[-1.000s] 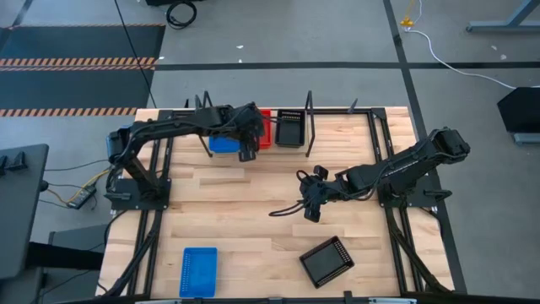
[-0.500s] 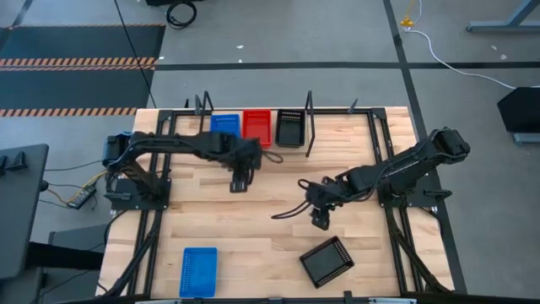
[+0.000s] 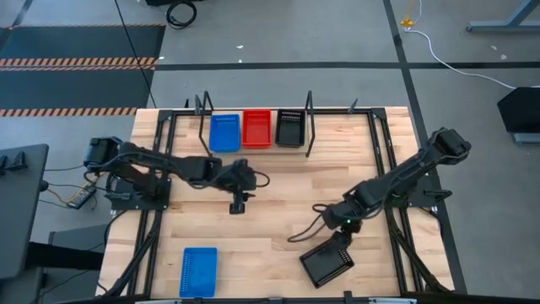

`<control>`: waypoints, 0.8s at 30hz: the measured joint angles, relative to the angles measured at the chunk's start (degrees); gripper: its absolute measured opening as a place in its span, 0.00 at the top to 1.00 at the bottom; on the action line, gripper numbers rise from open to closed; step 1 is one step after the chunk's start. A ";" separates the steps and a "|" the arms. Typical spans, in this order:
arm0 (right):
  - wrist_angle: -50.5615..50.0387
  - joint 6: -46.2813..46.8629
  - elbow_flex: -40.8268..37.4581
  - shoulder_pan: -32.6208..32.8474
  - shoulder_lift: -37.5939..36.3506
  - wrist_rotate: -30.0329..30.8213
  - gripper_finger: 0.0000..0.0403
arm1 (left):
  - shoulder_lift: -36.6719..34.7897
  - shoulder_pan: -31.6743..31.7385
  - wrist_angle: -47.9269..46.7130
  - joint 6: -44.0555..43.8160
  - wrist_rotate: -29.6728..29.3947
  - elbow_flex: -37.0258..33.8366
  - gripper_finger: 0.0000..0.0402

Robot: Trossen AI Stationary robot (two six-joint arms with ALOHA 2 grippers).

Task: Stack baskets on shelf by color
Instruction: Stack the black basket on top of the stacked black basket on the shelf

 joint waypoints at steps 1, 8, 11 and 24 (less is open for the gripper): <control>0.71 2.55 0.05 0.81 0.00 -0.19 0.43 | 0.01 -0.57 1.67 -0.42 -0.02 -0.83 0.64; 3.62 14.89 0.05 5.07 0.00 7.47 0.43 | 0.02 -4.87 8.23 -0.77 -0.02 -4.23 0.65; 3.43 15.62 0.05 6.21 0.00 10.64 0.43 | 0.02 -6.83 8.83 -0.77 -0.51 -4.23 0.65; 1.86 17.82 0.05 13.06 0.24 22.18 0.47 | 0.07 -15.56 15.35 -4.31 -3.19 -4.23 0.67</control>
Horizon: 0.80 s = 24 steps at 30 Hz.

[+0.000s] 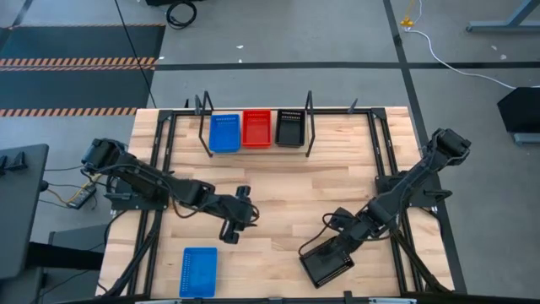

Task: Stack baskets on shelf by color
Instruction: Stack the black basket on top of the stacked black basket on the shelf

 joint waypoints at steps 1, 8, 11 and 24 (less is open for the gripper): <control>0.44 0.29 0.00 0.68 0.49 0.56 0.47 | 0.00 -0.66 0.31 -0.54 -1.02 0.00 0.67; 4.58 0.23 -0.04 3.28 8.62 -1.50 0.47 | 0.02 -4.85 0.91 -4.31 -7.62 0.00 0.68; 4.43 -0.03 -0.07 3.30 11.47 -1.50 0.47 | 0.02 -6.57 1.67 -5.59 -9.78 0.00 0.68; 1.02 -11.47 0.09 -1.42 14.58 5.21 0.51 | 0.05 -12.71 2.50 -9.04 -18.42 0.00 0.68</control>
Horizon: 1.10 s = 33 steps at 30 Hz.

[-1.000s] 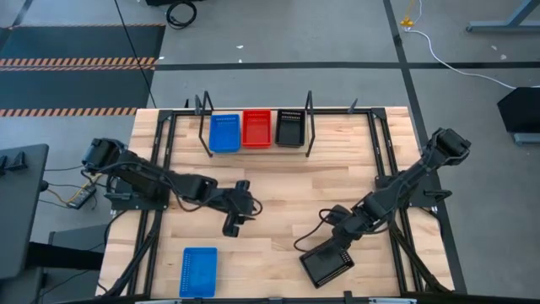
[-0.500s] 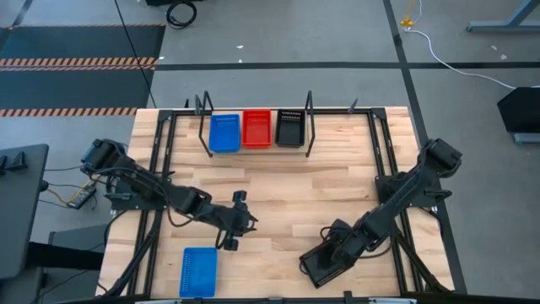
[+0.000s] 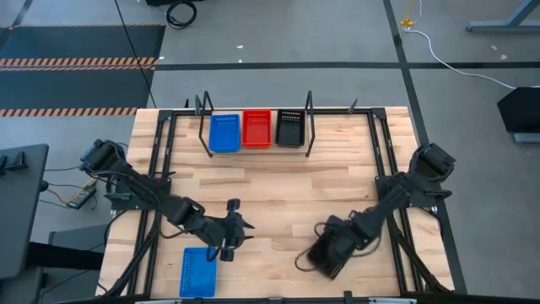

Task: Stack baskets on shelf by color
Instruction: Stack the black basket on top of the stacked black basket on the shelf

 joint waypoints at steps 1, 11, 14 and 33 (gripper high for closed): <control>-0.15 -2.41 0.00 -1.39 0.01 0.77 0.52 | 0.01 -0.27 0.02 -0.30 -0.28 0.00 0.68; 5.13 -25.81 -0.13 -18.07 0.16 8.35 0.61 | 0.00 -1.05 -0.14 -2.21 -0.74 0.02 0.69; 10.13 -33.11 -0.23 -22.96 0.28 8.69 0.63 | 0.01 -1.03 -0.22 -2.03 -0.76 0.02 0.69; 25.45 -64.48 2.53 -37.31 0.24 8.24 0.63 | 0.01 -0.84 -1.52 0.42 -1.55 0.02 0.69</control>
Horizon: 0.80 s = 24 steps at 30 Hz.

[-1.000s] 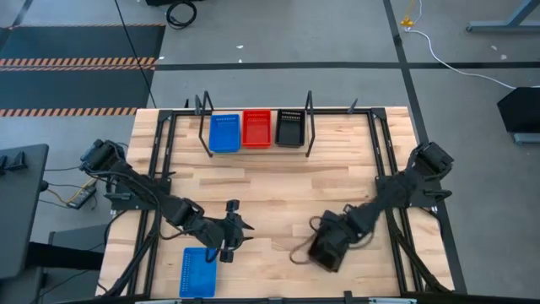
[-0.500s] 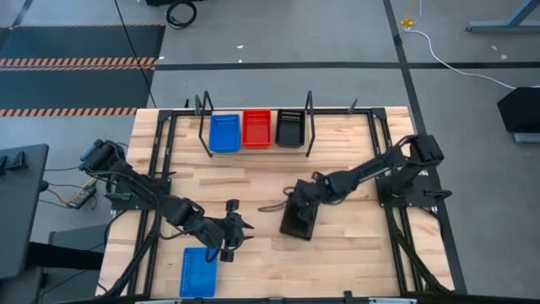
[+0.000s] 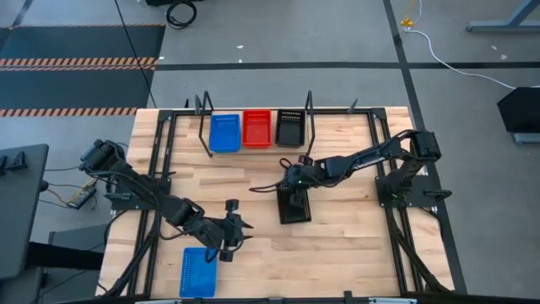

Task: Stack baskets on shelf by color
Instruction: Stack the black basket on top of the stacked black basket on the shelf

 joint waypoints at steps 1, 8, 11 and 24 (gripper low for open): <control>-2.16 -0.56 1.12 0.35 0.00 0.02 0.62 | 0.00 0.00 -0.31 -0.13 0.00 0.00 0.69; -19.12 -1.63 14.00 5.78 -0.04 -0.13 0.61 | 0.00 0.00 -1.24 -1.01 0.00 0.00 0.69; -24.79 0.09 19.76 9.90 -0.10 -1.00 0.61 | 0.00 0.00 -1.45 -1.10 0.00 0.00 0.69; -33.06 16.14 23.43 22.63 2.65 -4.61 0.53 | 0.00 0.00 -1.36 -0.45 0.00 0.00 0.69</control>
